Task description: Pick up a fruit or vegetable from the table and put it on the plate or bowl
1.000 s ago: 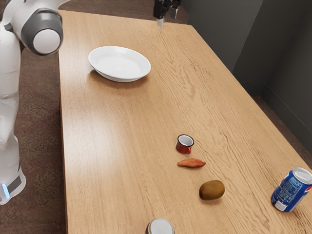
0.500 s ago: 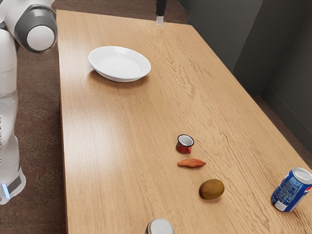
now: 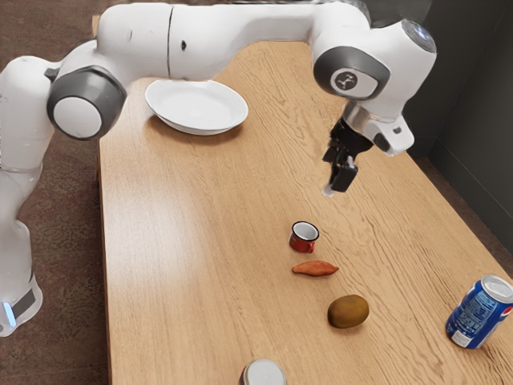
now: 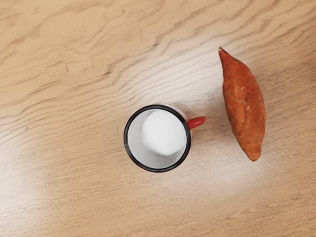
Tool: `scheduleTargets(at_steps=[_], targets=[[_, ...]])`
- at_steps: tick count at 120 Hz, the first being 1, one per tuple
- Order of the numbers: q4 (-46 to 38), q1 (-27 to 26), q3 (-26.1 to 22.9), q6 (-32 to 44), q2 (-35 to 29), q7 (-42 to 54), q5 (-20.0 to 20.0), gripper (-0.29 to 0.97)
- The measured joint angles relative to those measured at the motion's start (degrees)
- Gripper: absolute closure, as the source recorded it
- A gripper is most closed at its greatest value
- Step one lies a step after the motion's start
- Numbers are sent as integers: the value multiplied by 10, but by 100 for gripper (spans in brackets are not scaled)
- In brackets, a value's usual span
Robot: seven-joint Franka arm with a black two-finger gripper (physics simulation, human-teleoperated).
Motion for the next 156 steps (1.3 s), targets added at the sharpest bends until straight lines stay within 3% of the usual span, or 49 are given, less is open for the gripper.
scheduleTargets(at_steps=[18,75,89,118,156], targets=[[-9,-4,-14,49,51,-71,-12,1],[-35,-1,-15,158,105,-264,-77,5],[-65,-9,-15,177,100,-295,-83,6],[-202,-29,-11,236,23,-341,-67,6],[-224,-29,-13,282,22,-379,-63,7]])
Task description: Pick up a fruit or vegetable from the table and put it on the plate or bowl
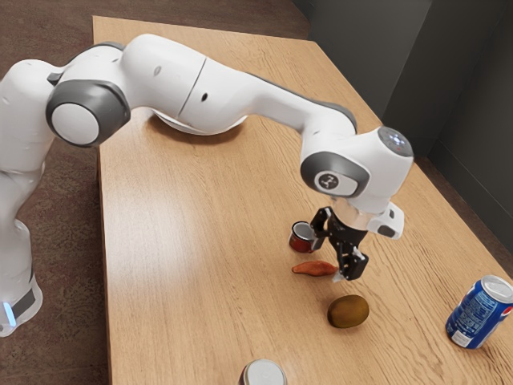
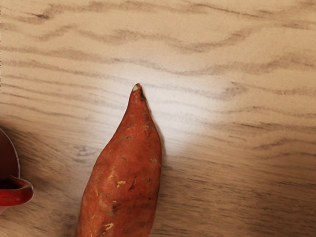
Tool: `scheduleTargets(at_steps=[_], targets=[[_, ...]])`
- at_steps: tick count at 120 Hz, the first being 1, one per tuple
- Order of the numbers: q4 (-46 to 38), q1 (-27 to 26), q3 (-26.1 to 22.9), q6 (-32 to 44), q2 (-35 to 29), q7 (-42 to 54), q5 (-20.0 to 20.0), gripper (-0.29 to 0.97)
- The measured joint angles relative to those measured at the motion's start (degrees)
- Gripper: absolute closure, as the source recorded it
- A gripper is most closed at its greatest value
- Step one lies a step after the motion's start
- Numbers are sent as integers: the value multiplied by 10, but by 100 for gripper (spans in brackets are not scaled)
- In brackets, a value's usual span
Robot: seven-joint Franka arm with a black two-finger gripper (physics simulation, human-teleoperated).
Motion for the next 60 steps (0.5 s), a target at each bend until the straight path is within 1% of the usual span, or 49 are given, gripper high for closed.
scheduleTargets(at_steps=[25,60], targets=[[-9,6,3,13,1,-10,-13,7],[-29,9,4,23,-1,-19,-17,8]])
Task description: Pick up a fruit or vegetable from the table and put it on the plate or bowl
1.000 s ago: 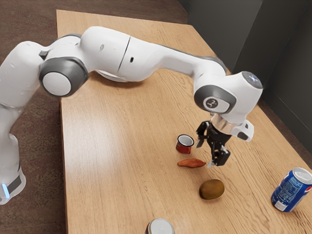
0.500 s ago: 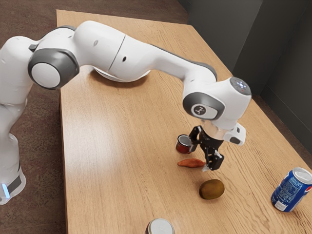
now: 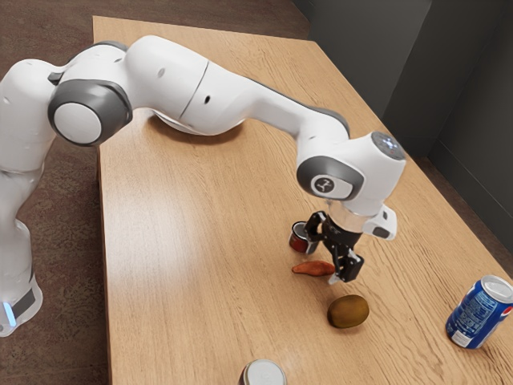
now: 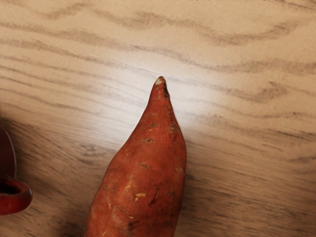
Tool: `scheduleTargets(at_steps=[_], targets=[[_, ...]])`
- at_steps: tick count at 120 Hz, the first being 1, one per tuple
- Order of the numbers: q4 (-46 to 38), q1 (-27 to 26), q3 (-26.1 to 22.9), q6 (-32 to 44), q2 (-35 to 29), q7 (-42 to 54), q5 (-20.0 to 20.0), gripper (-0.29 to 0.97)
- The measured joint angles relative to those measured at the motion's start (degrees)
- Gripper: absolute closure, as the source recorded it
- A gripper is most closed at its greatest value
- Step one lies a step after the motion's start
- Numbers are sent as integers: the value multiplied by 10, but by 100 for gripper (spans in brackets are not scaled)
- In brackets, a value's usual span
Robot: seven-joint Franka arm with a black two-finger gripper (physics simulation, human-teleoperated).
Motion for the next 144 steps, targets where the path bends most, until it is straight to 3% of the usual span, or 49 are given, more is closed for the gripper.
scheduleTargets(at_steps=[86,117,144], targets=[[-20,14,1,16,2,4,-23,11],[-20,14,1,24,3,6,-24,25],[-20,16,1,27,4,8,-23,46]])
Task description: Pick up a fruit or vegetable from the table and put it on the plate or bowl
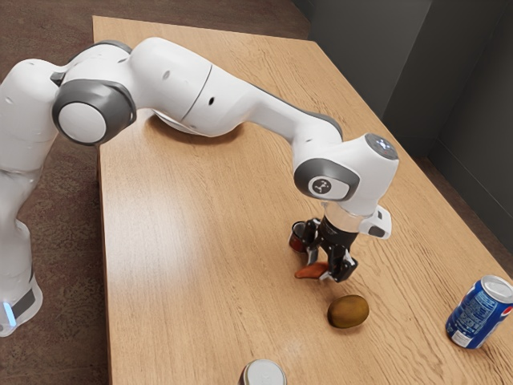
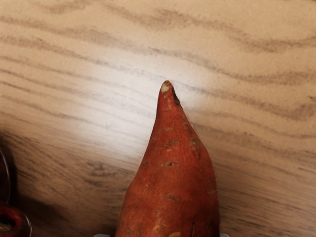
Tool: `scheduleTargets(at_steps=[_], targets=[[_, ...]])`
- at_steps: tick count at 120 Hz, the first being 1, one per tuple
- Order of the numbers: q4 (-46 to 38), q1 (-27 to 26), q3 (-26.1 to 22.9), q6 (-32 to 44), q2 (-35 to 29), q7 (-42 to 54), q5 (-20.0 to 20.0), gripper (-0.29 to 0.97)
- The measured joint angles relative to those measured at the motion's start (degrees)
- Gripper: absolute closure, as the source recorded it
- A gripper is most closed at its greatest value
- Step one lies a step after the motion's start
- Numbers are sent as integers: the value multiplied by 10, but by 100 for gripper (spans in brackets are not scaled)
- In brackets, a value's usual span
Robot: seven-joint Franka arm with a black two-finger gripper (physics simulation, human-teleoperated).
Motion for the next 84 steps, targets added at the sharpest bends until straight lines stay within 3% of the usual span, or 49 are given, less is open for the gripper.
scheduleTargets(at_steps=[14,37,52,60,75,84], targets=[[0,1,0,0,0,1,2,53],[5,0,0,0,-11,1,6,53],[9,3,5,-4,-61,3,10,54],[11,5,19,-21,-144,5,12,58],[19,-19,100,-78,-280,12,31,56],[57,-1,193,-114,-315,21,55,56]])
